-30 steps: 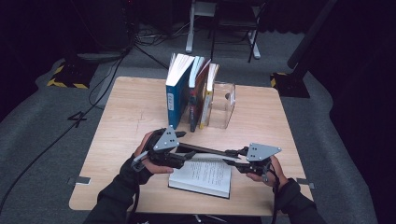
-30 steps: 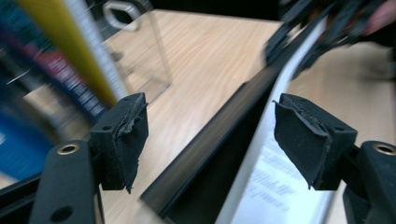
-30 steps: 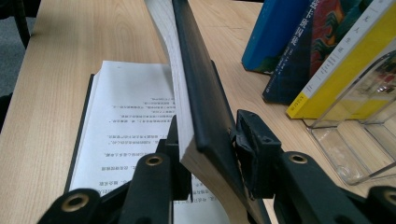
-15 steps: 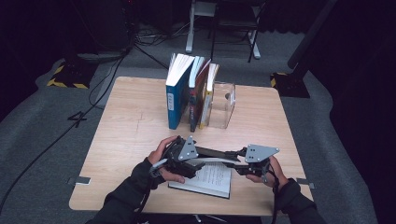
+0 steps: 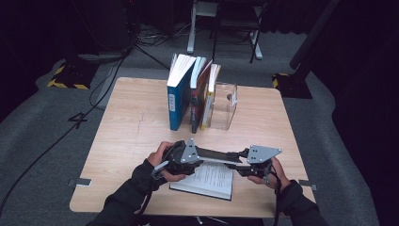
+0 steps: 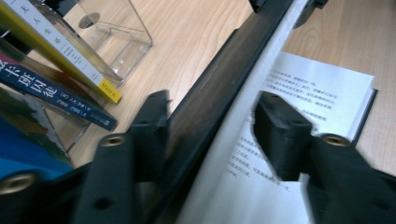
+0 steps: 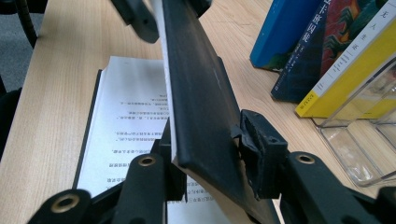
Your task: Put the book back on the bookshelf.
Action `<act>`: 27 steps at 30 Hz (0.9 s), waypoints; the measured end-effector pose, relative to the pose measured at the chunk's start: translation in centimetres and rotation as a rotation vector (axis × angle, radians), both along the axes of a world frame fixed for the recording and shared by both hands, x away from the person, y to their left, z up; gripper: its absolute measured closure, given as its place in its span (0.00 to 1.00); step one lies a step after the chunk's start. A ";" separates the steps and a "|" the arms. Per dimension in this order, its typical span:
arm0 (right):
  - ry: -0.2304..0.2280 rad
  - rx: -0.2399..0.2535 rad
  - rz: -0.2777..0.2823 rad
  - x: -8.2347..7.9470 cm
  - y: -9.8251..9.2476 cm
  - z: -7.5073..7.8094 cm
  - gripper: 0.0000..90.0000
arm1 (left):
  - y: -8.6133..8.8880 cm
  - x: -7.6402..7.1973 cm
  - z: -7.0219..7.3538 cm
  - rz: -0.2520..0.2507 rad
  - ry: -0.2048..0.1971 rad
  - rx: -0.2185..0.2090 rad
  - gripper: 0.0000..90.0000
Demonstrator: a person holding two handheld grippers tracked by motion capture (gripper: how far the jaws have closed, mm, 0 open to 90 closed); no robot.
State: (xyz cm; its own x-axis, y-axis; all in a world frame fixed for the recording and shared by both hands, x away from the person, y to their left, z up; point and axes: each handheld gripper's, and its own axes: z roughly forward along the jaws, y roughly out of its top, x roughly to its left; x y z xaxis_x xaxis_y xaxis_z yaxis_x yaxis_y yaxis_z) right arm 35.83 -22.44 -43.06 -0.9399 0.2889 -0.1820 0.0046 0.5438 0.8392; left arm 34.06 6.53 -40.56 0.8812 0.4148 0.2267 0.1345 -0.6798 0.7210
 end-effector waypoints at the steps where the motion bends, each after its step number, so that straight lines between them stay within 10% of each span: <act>1: 0.013 0.001 0.002 0.1 0.0 -0.1 0.66 | 0.0 0.0 0.0 -0.003 0.003 0.000 0.60; 10: 0.084 0.000 -0.046 1.1 -1.9 -1.5 0.65 | 0.9 0.3 -0.3 -0.019 0.033 -0.037 0.63; 23: -0.066 -0.097 -0.041 0.2 -0.2 1.2 0.77 | 2.9 1.1 -0.1 -0.009 0.094 -0.157 0.61; 27: -0.100 -0.182 0.011 0.2 1.2 3.5 0.81 | 2.8 1.2 0.1 0.048 0.070 -0.117 0.53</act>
State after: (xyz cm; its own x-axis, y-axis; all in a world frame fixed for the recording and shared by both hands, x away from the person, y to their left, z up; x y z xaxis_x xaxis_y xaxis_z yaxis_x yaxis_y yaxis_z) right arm 36.06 -21.27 -39.53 -0.9174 0.2324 -0.3231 -0.0810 0.6859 0.7232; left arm 35.28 9.31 -40.49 0.8717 0.4769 0.1129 0.2179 -0.5834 0.7824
